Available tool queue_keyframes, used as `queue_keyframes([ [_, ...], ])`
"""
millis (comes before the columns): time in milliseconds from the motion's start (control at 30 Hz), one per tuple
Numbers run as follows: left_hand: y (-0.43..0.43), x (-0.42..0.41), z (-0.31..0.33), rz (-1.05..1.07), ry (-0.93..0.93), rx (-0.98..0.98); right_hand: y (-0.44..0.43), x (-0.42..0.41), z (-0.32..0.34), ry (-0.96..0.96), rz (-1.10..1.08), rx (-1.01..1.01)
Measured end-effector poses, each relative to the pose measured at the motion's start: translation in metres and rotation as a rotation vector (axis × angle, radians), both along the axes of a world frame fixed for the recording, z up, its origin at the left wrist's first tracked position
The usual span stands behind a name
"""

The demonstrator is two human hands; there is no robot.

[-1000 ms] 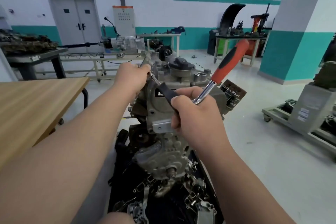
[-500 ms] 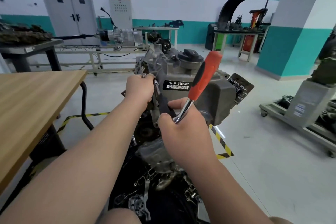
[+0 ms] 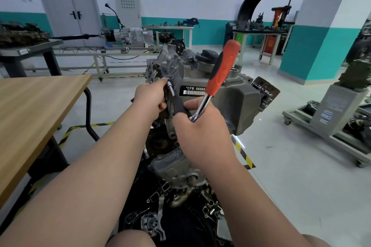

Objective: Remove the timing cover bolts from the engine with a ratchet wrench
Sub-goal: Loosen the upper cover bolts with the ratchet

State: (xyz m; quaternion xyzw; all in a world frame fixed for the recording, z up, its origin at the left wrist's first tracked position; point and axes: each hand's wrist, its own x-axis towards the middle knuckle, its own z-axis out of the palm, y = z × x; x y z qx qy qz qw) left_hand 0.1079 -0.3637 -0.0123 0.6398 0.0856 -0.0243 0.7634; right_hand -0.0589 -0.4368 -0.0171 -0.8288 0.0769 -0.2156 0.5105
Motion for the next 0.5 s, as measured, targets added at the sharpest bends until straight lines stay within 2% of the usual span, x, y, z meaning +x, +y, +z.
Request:
queue_keyframes([
  [100,0.000,0.003,0.000,-0.034,0.030,-0.039,0.001,0.000,0.001,0.007,0.032,0.102],
  [200,0.000,0.005,0.001,-0.075,0.064,-0.040,0.001,-0.001,0.004,0.011,0.060,0.344],
  [333,0.001,0.004,0.009,-0.124,0.096,0.027,0.005,-0.002,0.008,0.043,0.142,0.754],
  [500,0.000,0.001,0.020,-0.104,0.079,0.154,0.015,-0.006,0.010,0.037,0.321,1.437],
])
